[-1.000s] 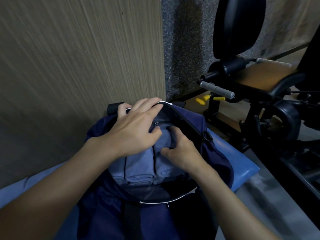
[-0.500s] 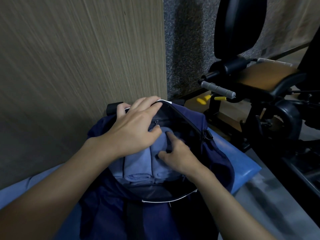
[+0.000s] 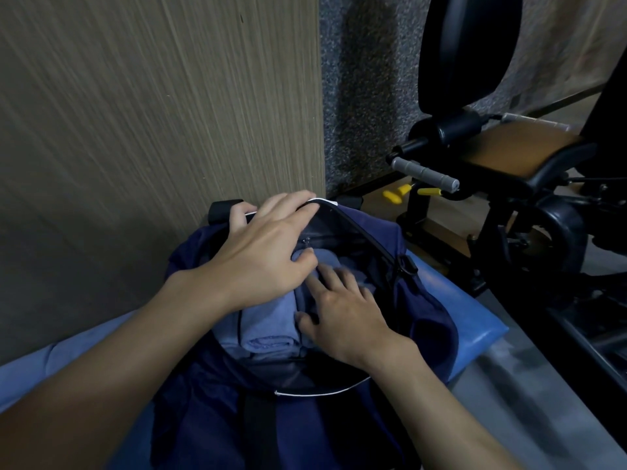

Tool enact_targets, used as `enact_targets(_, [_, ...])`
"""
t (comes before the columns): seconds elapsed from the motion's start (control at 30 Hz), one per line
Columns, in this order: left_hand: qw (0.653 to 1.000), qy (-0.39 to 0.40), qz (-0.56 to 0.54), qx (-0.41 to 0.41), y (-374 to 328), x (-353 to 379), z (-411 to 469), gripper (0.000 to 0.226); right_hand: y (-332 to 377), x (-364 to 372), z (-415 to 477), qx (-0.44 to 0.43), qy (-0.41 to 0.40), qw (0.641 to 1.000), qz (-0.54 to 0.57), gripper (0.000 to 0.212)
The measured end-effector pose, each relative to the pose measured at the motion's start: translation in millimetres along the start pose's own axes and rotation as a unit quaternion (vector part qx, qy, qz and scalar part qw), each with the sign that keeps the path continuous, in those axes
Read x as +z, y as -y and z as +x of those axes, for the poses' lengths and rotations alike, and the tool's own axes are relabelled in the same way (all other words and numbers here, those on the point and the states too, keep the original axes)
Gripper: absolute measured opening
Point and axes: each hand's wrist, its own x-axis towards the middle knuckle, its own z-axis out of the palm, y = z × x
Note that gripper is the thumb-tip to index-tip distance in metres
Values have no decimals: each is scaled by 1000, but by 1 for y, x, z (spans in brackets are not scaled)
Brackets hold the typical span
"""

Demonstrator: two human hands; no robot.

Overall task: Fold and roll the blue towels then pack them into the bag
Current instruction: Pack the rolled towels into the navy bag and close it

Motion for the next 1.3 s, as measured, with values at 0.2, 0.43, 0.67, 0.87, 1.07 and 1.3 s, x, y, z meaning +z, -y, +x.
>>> enact_targets(0.2, [999,6,40,16,5,3,-9,69,3,-8,-7,-17,22,999,-33,75])
enact_targets(0.43, [993,7,118,15,24,7,-27,73,-11,-15,-14,-21,61,997,40,89])
enact_targets(0.67, [985,47,163,40,24,9,-40,79,-8,-10,-19,-18,43,999,24,89])
enact_targets(0.87, [989,42,134,35,27,-2,-68,66,6,-14,-33,-21,-26,999,22,78])
enact_targets(1.07, [995,-46,76,-35,46,-25,-123,58,52,-14,-52,-68,-103,992,26,50])
enact_targets(1.3, [974,-98,28,-200,114,-16,-237,52,154,8,-58,-210,-166,951,156,28])
